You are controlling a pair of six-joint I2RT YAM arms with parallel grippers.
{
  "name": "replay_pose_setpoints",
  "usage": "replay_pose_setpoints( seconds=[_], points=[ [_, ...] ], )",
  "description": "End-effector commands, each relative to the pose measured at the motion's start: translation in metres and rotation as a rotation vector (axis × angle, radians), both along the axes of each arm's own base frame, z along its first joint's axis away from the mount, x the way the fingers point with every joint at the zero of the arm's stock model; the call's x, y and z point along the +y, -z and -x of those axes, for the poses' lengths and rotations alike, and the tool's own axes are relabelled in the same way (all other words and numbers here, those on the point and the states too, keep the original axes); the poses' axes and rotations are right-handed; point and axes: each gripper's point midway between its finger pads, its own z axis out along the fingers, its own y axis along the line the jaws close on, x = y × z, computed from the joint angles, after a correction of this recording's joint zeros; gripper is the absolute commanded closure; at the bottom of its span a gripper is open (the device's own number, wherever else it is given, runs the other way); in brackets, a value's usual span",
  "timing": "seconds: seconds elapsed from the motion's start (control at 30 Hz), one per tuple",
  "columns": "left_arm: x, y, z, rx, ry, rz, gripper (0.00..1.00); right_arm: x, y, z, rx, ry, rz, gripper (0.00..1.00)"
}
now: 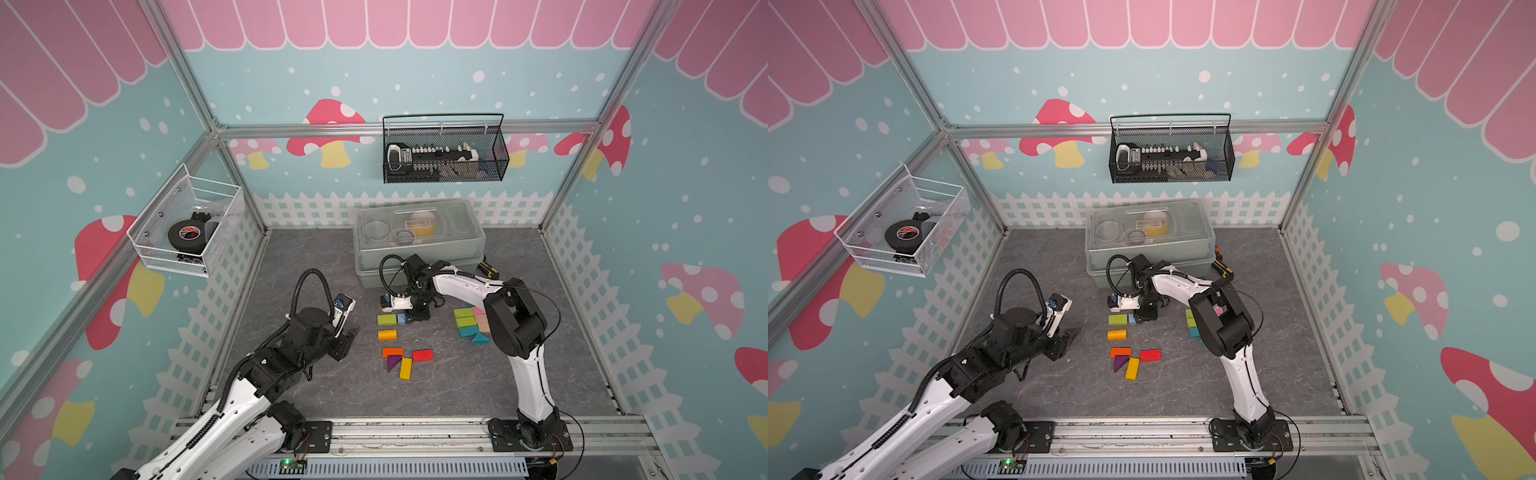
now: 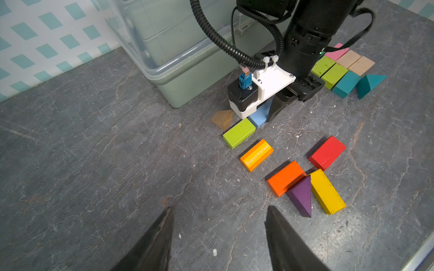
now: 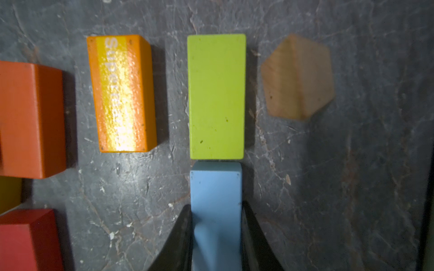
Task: Assemble a piece of candy with building blocks
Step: Assemble the building block at the center of the board.
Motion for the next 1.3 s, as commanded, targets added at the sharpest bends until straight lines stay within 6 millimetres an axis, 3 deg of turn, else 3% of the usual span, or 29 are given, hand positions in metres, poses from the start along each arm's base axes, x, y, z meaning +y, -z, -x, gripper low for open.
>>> replay_pose_setpoints(
  seconds=[0.0, 0.5, 0.83, 1.03, 1.27],
  points=[
    [0.003, 0.005, 0.0, 0.003, 0.001, -0.02, 0.38, 0.003, 0.009, 0.01, 0.043, -0.048, 0.005, 0.74],
    [0.002, 0.006, 0.0, 0.006, 0.005, -0.02, 0.38, 0.005, 0.015, 0.009, 0.053, -0.035, 0.02, 0.65],
    [0.001, 0.008, 0.0, 0.014, 0.006, -0.021, 0.37, 0.004, 0.011, 0.006, 0.027, -0.021, 0.016, 0.5],
    [0.001, 0.007, 0.0, 0.015, 0.006, -0.019, 0.37, 0.008, -0.008, 0.005, -0.022, -0.005, -0.046, 0.43],
    [0.001, 0.007, 0.0, 0.019, 0.0, -0.012, 0.37, 0.006, -0.052, 0.01, -0.101, 0.047, -0.149, 0.4]
  ],
)
